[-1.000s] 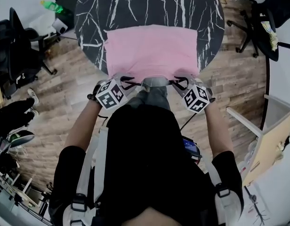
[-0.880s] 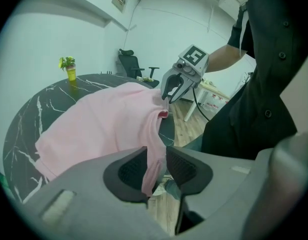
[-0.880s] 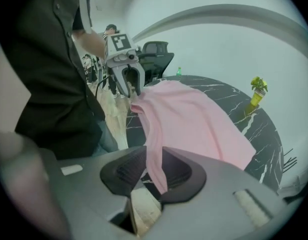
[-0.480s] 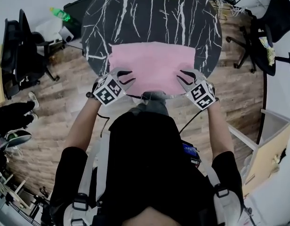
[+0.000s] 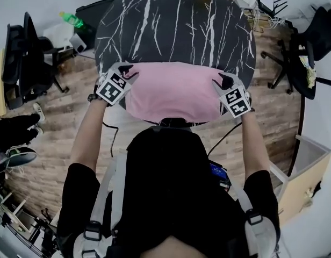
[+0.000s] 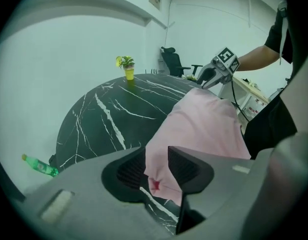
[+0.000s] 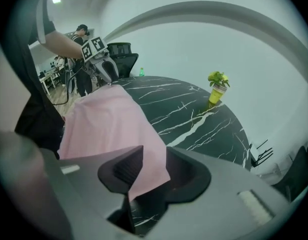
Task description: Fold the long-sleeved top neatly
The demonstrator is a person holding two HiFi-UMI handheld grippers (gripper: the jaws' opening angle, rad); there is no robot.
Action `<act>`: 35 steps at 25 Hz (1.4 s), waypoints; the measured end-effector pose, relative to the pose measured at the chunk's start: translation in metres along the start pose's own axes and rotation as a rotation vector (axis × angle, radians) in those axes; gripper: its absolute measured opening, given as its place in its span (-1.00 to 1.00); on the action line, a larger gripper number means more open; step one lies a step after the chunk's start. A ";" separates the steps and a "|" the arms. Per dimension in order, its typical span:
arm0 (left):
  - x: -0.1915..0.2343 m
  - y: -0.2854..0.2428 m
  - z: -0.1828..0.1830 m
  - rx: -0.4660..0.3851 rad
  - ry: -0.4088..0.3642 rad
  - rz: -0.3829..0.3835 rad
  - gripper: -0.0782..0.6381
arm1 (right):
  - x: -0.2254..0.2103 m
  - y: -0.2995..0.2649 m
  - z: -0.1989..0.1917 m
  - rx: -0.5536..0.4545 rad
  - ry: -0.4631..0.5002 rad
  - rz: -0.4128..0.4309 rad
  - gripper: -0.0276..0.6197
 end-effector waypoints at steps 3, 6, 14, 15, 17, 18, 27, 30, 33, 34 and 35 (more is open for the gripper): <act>0.011 -0.015 -0.004 0.063 0.005 -0.021 -0.26 | -0.014 -0.014 -0.009 0.048 -0.022 0.031 -0.30; 0.017 -0.033 -0.009 0.123 -0.007 -0.044 -0.22 | -0.025 -0.033 -0.018 0.081 -0.051 0.061 -0.23; 0.018 -0.056 -0.018 0.190 0.016 -0.119 -0.35 | -0.022 -0.056 -0.031 0.109 -0.088 0.195 -0.60; 0.021 -0.056 -0.017 0.185 0.024 -0.112 -0.45 | -0.022 -0.057 -0.029 0.103 -0.072 0.195 -0.70; 0.028 -0.055 -0.015 0.169 0.046 -0.086 -0.67 | -0.025 -0.057 -0.025 0.092 -0.047 0.186 -0.78; 0.031 -0.054 -0.013 0.159 0.058 -0.075 -0.67 | -0.028 -0.056 -0.022 0.084 -0.041 0.175 -0.78; 0.068 -0.043 0.014 0.058 0.124 0.007 -0.68 | -0.091 -0.057 0.005 -0.014 -0.076 0.005 -0.79; 0.070 -0.046 0.017 0.051 0.144 0.021 -0.58 | -0.095 -0.059 0.005 0.013 -0.066 -0.025 -0.79; 0.072 -0.044 0.021 0.018 0.132 0.077 -0.36 | -0.091 -0.058 0.009 0.016 -0.042 -0.049 -0.55; 0.071 -0.040 0.023 0.000 0.127 0.093 -0.30 | -0.090 -0.055 0.012 0.006 -0.034 -0.059 -0.49; 0.068 -0.037 0.026 -0.020 0.124 0.103 -0.28 | -0.088 -0.051 0.015 -0.007 -0.030 -0.069 -0.48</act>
Point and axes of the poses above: the fingertips, and each gripper's own axes: y backward along the fingers, x to its left, z out of its top, the point moved 2 cm from there along y, backward along the fingers, and after that the axes turned 7 degrees about y, right-handed, at the moved point
